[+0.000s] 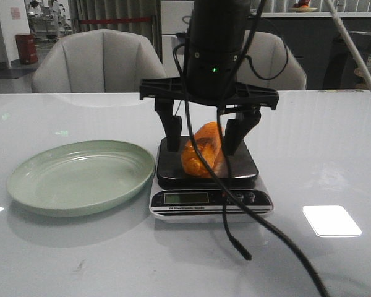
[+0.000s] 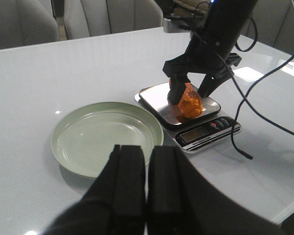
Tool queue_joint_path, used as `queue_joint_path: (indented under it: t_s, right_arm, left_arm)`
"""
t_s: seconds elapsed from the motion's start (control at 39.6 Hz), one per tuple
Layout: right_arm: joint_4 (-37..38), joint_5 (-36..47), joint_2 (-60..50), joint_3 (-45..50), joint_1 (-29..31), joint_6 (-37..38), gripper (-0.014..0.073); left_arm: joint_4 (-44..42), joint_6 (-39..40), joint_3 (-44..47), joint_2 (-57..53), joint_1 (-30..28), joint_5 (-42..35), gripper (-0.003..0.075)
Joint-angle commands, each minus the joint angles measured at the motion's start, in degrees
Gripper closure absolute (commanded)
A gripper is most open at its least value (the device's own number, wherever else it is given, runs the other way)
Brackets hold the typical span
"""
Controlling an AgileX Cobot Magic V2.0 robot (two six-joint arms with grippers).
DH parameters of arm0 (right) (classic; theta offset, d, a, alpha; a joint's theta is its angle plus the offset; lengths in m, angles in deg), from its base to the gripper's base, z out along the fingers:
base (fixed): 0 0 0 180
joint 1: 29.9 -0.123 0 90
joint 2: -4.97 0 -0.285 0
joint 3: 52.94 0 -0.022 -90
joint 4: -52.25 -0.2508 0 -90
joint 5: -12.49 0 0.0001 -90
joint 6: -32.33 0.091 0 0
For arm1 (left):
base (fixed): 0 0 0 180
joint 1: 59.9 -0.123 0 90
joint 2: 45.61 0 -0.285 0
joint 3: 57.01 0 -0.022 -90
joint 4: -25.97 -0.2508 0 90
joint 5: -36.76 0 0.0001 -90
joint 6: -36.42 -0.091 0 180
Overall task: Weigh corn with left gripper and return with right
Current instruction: 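Lower the right gripper over the corn on the scale and close, then lift the corn with the right gripper and carry it onto the plate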
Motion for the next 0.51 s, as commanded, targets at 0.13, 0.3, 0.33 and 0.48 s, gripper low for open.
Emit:
queue_joint_path:
  t_s: [0.13, 0.3, 0.33, 0.48]
  right_arm:
    - [0.43, 0.26, -1.89, -2.85, -0.04, 0.26, 0.0128]
    - [0.39, -1.32, -1.94, -7.42, -1.64, -0.57, 0.0353]
    - [0.35, -1.32, -1.94, -8.19, -2.08, -0.83, 0.0361]
    - [-1.25, 1.99, -1.94, -10.24, -7.09, -4.45, 0.0365]
  left_arm:
    - [-0.03, 0.1, -1.52, 0.66, 0.01, -4.23, 0.0607]
    - [-0.03, 0.1, -1.52, 0.66, 0.01, -4.23, 0.0607]
    - [-0.03, 0.1, -1.52, 0.66, 0.01, -4.23, 0.0607]
    - [-0.03, 0.1, -1.52, 0.66, 0.01, -4.23, 0.0607]
